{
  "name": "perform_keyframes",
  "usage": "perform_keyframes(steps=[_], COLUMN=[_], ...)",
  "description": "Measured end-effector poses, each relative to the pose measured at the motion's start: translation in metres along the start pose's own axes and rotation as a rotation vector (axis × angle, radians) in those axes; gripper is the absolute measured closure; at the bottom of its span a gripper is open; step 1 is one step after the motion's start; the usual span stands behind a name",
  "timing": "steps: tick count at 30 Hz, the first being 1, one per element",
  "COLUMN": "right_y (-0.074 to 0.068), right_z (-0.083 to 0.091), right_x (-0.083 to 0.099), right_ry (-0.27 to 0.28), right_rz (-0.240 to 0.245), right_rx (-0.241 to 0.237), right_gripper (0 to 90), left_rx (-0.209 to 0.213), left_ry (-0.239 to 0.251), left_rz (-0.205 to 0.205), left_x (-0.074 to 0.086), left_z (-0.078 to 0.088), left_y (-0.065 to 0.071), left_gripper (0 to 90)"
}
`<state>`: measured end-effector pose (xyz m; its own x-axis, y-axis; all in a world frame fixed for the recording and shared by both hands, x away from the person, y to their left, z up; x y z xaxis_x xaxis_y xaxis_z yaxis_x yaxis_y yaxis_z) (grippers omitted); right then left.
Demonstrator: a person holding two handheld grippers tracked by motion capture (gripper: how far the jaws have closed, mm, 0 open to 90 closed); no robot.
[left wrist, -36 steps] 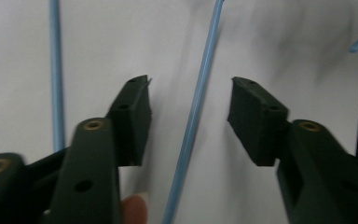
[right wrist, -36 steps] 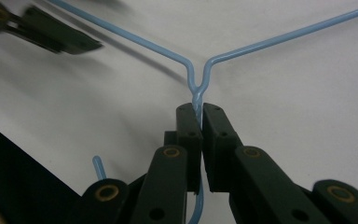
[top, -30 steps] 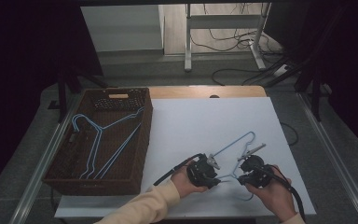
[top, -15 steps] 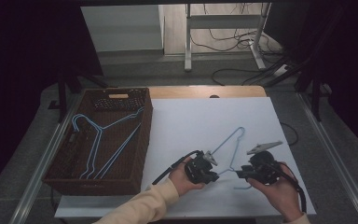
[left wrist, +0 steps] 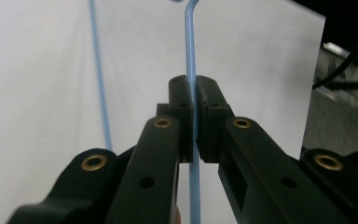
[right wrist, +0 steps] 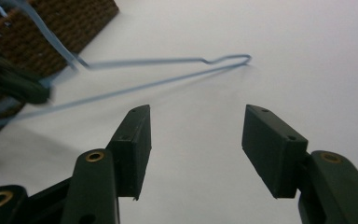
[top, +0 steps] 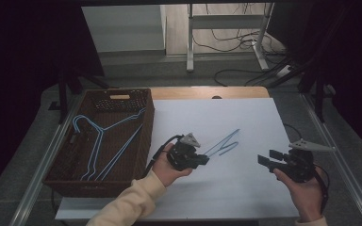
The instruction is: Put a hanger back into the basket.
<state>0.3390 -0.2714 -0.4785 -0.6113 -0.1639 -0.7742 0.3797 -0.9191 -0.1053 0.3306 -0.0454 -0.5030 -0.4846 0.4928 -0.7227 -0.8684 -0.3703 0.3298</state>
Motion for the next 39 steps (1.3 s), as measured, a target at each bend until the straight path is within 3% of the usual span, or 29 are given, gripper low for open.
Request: perform_keyframes(steps=[4,5,7,8,9,10,12,13,14,17,21,28,29,34,35,39], right_y=[0.007,0.007,0.004,0.004,0.001,0.001,-0.003,-0.004,-0.004,-0.007,-0.009,-0.015,-0.017,-0.022,-0.023,-0.025], right_z=[-0.009,-0.009,-0.013,-0.013,-0.015,-0.015,-0.019,-0.020,-0.020,-0.026,-0.033,-0.042,-0.043,-0.046,-0.046,-0.050], right_x=[0.010,0.010,0.013,0.013,0.015,0.015,0.016,0.017,0.017,0.021,0.023,0.026,0.025,0.025,0.025,0.025], right_ry=[-0.024,-0.024,-0.039,-0.039,-0.038,-0.038,-0.032,-0.034,-0.034,-0.045,-0.067,-0.093,-0.094,-0.104,-0.106,-0.113], right_rz=[0.004,0.004,0.019,0.019,0.044,0.044,0.073,0.079,0.079,0.100,0.124,0.144,0.153,0.164,0.165,0.176], right_rx=[0.024,0.024,0.008,0.008,-0.004,-0.004,-0.023,-0.030,-0.030,-0.052,-0.064,-0.076,-0.078,-0.074,-0.074,-0.072], right_gripper=[42.9,42.9,42.9,42.9,42.8,42.8,41.6,40.8,40.8,38.4,35.5,35.4,35.4,35.5,35.5,35.5], left_rx=[-0.005,-0.005,-0.014,-0.014,-0.020,-0.020,-0.030,-0.038,-0.038,-0.061,-0.104,-0.149,-0.168,-0.178,-0.194,-0.206], left_ry=[0.058,0.058,0.087,0.087,0.113,0.113,0.140,0.162,0.162,0.181,0.239,0.297,0.329,0.367,0.378,0.408], left_rz=[-0.006,-0.006,-0.020,-0.020,-0.022,-0.022,-0.023,-0.024,-0.024,-0.020,0.005,0.042,0.055,0.082,0.102,0.122], left_x=[-0.008,-0.008,-0.012,-0.012,-0.015,-0.015,-0.017,-0.018,-0.018,-0.017,-0.014,-0.003,0.003,0.015,0.023,0.033], left_z=[0.035,0.035,0.057,0.057,0.073,0.073,0.089,0.104,0.104,0.125,0.159,0.192,0.206,0.228,0.239,0.252], left_y=[0.003,0.003,0.007,0.007,0.008,0.008,0.009,0.008,0.008,0.005,-0.005,-0.018,-0.022,-0.030,-0.039,-0.052], left_gripper=[86.5,86.5,86.5,86.6,86.6,86.5,86.5,86.5,86.5,86.5,86.5,86.5,86.5,86.4,86.4,86.4])
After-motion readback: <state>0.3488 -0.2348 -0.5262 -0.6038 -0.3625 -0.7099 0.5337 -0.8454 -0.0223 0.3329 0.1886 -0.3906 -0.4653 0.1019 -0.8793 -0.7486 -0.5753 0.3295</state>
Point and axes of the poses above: each handheld gripper's, and its own axes: z roughly backward along the jaws, x roughly out of its underside, y roughly to its right, the point moved 10 cm from there along -z, roughly forward along the jaws, and after that the axes turned 9 degrees about x, right-handed, at the moved point
